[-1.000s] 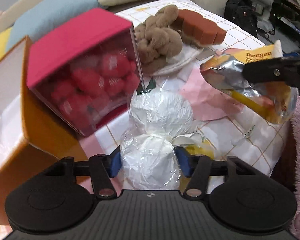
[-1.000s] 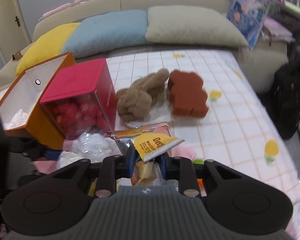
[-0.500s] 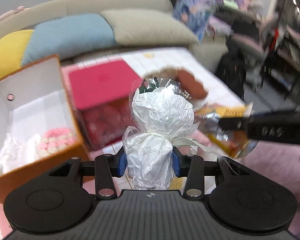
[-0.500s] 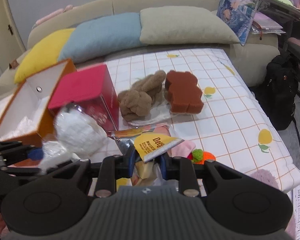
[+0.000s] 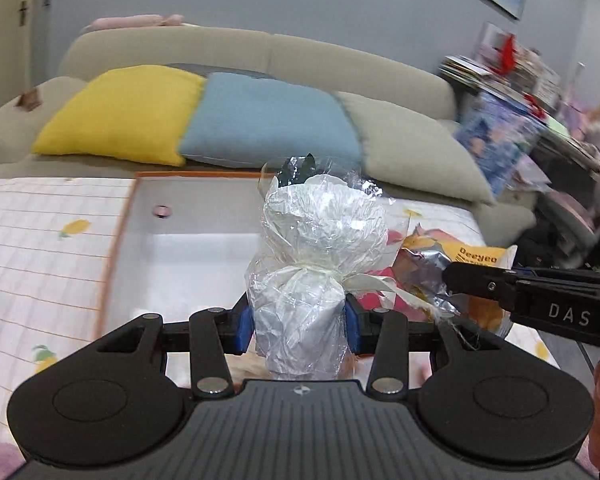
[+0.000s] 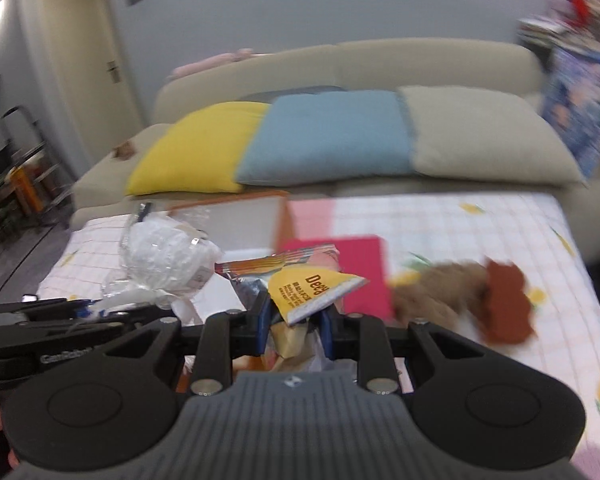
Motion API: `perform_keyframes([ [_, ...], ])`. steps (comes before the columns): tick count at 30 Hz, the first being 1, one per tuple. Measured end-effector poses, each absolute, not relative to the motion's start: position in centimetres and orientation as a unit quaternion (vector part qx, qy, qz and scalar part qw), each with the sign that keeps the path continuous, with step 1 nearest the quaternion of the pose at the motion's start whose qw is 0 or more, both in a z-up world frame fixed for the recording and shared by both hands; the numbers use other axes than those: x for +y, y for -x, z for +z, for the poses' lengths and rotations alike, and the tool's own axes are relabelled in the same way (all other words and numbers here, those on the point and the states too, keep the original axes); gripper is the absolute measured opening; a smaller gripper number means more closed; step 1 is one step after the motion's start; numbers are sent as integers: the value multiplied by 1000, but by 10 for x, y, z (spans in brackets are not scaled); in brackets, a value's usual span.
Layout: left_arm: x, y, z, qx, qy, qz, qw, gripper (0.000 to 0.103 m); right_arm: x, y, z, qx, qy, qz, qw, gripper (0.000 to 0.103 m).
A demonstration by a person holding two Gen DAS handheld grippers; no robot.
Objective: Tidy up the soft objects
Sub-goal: 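Carry the foil bundle and yellow packet in both tools into the orange box, then open both tools to release the bundle and packet into the box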
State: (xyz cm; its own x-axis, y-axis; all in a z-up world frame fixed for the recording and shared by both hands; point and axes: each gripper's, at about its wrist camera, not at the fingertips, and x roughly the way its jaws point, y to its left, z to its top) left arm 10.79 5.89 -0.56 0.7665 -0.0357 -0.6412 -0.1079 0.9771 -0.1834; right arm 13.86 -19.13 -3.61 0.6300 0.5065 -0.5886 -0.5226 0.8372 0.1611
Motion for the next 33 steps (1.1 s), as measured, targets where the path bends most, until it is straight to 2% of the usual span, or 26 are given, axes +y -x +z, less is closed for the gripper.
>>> perform_keyframes([
  [6, 94, -136, -10, 356, 84, 56, 929, 49, -119, -175, -48, 327, 84, 310, 888, 24],
  [21, 133, -195, -78, 462, 9, 89, 883, 49, -2, -230, -122, 343, 301, 332, 826, 23],
  [27, 129, -201, -93, 476, -34, 88, 874, 49, 10, -238, -142, 357, 338, 342, 801, 23],
  [33, 123, -205, -93, 484, -55, 80, 870, 51, 9, -248, -154, 385, 327, 347, 790, 24],
])
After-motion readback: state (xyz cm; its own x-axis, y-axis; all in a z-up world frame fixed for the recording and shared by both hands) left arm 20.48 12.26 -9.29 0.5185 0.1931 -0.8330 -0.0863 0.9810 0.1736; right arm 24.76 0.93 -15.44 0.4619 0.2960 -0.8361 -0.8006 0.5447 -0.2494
